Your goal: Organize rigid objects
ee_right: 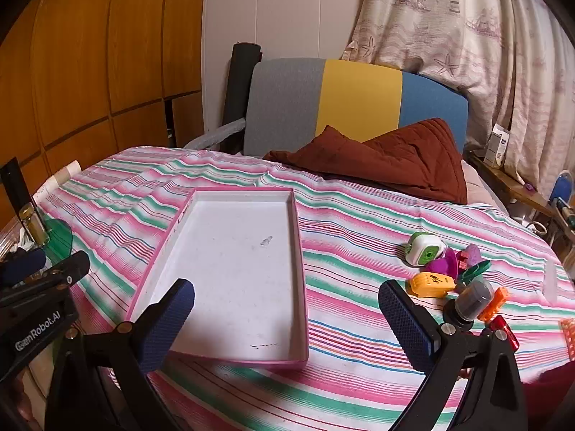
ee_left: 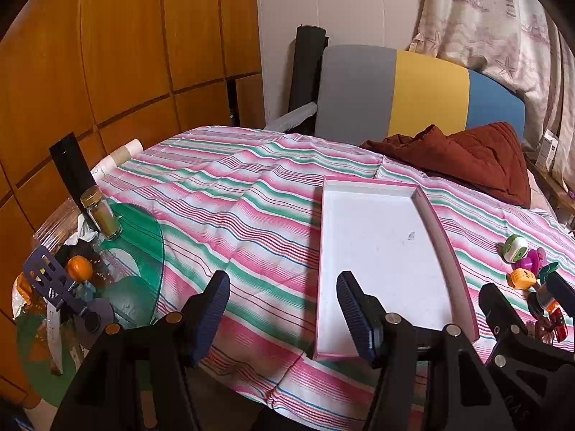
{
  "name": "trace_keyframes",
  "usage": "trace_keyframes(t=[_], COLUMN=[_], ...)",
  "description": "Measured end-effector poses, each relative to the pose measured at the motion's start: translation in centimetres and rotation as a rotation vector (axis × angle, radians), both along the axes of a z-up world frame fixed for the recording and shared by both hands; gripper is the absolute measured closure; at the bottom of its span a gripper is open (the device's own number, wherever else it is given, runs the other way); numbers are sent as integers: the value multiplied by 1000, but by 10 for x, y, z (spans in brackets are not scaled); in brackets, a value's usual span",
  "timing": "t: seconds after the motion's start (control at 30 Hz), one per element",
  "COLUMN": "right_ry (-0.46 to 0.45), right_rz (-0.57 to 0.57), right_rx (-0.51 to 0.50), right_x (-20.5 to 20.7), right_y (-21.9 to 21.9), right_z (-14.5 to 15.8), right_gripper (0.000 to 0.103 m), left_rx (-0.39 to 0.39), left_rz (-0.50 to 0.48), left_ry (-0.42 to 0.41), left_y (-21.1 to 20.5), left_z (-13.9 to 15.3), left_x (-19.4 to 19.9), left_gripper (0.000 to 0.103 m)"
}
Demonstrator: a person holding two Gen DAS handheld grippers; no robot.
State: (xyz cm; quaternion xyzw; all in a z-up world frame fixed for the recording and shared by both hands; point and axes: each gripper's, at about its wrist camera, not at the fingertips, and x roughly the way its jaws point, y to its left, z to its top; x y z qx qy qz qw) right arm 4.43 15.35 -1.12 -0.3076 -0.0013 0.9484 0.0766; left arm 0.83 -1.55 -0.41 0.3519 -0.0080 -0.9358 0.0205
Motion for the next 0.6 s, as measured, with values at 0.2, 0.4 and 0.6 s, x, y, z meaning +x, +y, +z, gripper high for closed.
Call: trace_keyframes(t=[0.2, 0.4, 0.6], right_ry=[1, 8, 16], right_rz=[2, -1, 4], right_rx=[8, 23, 33], right_x=[0, 0, 0], right_y=[1, 5, 8], right_z=[0, 2, 5], right_gripper=[0, 0, 0], left_rx=[-4, -7, -5], left_rz=[9, 1, -15], left_ry=[-2, -10, -24], left_y=[-2, -1, 3], left_z=[-1, -4, -7], left_x=[-1, -4, -6], left_gripper=[40, 40, 40])
